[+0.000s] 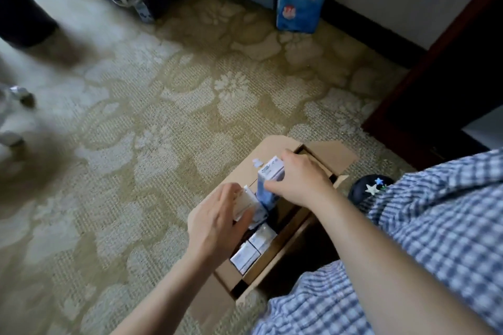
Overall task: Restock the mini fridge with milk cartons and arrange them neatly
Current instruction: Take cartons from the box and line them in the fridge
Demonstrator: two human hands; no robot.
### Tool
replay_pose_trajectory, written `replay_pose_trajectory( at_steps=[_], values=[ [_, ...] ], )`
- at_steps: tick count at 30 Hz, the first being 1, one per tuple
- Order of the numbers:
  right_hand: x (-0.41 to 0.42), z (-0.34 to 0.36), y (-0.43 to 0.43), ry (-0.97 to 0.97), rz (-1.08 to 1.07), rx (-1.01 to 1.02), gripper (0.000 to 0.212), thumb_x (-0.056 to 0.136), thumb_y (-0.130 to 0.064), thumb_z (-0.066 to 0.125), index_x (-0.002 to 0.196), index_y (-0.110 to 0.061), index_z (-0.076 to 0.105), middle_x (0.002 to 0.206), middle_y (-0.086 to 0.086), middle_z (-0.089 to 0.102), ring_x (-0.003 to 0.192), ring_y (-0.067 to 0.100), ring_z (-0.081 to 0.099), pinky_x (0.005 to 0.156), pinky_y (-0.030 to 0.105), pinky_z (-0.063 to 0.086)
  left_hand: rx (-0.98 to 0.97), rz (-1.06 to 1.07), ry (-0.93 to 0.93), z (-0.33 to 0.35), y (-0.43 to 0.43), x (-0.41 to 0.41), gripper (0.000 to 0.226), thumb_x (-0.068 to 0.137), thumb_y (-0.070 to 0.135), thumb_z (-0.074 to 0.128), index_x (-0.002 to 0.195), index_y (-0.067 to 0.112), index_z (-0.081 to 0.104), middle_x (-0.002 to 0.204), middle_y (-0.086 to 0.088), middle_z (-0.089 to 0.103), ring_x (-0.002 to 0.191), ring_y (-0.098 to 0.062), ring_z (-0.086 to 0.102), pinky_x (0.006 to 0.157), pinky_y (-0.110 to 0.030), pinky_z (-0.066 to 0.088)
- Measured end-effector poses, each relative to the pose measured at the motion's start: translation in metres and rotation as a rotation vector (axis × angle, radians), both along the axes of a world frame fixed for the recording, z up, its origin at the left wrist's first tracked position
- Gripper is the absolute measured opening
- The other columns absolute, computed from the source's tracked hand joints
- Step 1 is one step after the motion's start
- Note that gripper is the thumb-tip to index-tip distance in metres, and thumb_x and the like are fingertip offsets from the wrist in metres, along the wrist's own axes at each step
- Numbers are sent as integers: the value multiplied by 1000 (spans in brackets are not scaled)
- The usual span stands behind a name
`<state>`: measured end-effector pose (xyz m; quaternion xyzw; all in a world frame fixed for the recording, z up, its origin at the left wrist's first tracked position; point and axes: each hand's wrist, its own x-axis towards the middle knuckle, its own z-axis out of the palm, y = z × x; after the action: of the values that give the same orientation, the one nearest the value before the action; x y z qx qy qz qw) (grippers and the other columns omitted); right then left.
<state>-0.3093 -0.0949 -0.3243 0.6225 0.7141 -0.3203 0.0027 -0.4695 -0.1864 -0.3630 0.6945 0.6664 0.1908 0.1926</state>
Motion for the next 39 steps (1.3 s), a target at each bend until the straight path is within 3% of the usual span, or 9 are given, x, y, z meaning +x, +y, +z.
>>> replay_pose_trajectory(
  at_steps=[5,8,10,13,17,22,28,34,39],
  values=[
    [43,57,11,129,-128,196,39,80,-42,65,102,-12,54,93,3,55,85,23,52,67,29,41,125,-88,-133,44,33,30,35,84,32,60,112,10,53,98,8,55,83,-11,54,72,-16,39],
    [74,85,14,190,-204,317,29,78,-39,67,96,-17,59,84,-5,57,79,16,49,62,27,36,174,-140,-199,68,52,47,28,86,25,62,110,18,50,95,18,52,78,1,48,69,-5,38],
    [96,103,14,270,-256,380,25,75,-39,69,88,-20,59,79,-9,61,78,13,56,60,28,43,216,-194,-236,88,64,61,26,86,23,61,106,28,45,92,25,49,80,5,49,70,-2,38],
    [130,128,13,369,-336,488,29,68,-44,68,86,-23,62,78,-10,66,75,8,62,66,28,51,264,-276,-277,121,82,86,25,88,22,60,103,31,44,90,23,51,85,14,49,69,-2,37],
    [183,155,10,472,-411,657,39,64,-54,64,86,-22,63,78,-8,69,73,5,64,67,27,52,358,-417,-294,164,106,124,19,87,25,54,100,32,43,90,20,51,88,12,49,67,1,39],
    [243,185,-4,534,-498,820,31,64,-54,59,86,-32,60,77,-20,67,71,-3,62,63,10,44,386,-590,-346,201,131,183,21,88,24,60,100,32,44,95,17,52,91,5,50,68,-4,42],
    [310,208,-23,466,-621,955,39,63,-53,59,91,-27,62,82,-12,69,77,-1,65,66,10,50,428,-802,-334,232,155,270,21,87,35,59,101,26,46,93,15,50,88,0,50,70,-11,40],
    [369,207,-36,378,-775,987,20,77,-22,74,91,-27,62,80,-12,69,77,-2,63,65,8,48,426,-871,-284,239,165,355,29,85,37,63,104,24,46,98,12,48,87,-8,51,75,-30,47],
    [413,195,-39,298,-905,951,19,75,-24,73,89,-25,60,79,-14,66,75,-2,61,63,11,47,339,-895,-262,218,172,415,36,84,36,65,112,23,46,104,10,48,91,-13,55,78,-35,51]
  ],
)
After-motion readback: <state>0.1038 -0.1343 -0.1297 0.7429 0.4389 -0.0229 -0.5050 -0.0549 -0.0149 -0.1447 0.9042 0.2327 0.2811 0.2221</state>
